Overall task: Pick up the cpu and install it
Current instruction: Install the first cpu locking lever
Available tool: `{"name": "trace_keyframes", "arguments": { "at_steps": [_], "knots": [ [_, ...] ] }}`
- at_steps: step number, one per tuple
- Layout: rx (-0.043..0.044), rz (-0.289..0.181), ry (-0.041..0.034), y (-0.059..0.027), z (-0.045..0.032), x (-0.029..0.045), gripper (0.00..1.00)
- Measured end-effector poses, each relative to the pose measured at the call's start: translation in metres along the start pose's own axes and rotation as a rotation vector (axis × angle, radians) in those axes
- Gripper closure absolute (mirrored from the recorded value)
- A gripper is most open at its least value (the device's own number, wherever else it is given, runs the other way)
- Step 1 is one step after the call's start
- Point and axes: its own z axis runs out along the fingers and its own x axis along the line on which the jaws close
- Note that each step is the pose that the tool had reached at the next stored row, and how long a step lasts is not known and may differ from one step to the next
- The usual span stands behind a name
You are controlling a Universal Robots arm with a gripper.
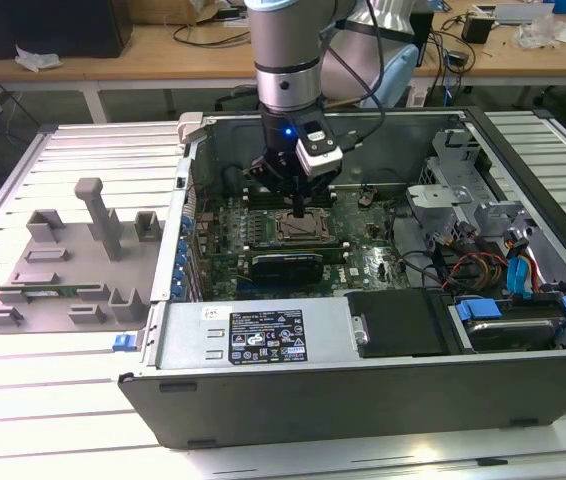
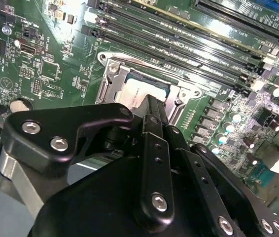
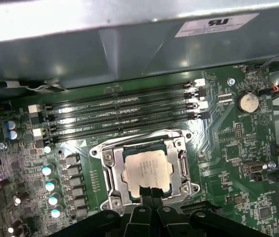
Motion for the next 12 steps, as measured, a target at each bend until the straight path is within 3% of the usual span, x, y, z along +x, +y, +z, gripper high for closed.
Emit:
{"name": "trace_keyframes", "arguments": {
  "at_steps": [5, 12],
  "knots": [
    [-0.0002, -0.013, 0.0055, -0.0022, 0.0008, -0.0061, 0.89],
    [-0.0010, -0.017, 0.0064, -0.0019, -0.0039, -0.0099, 0.89]
  ]
}}
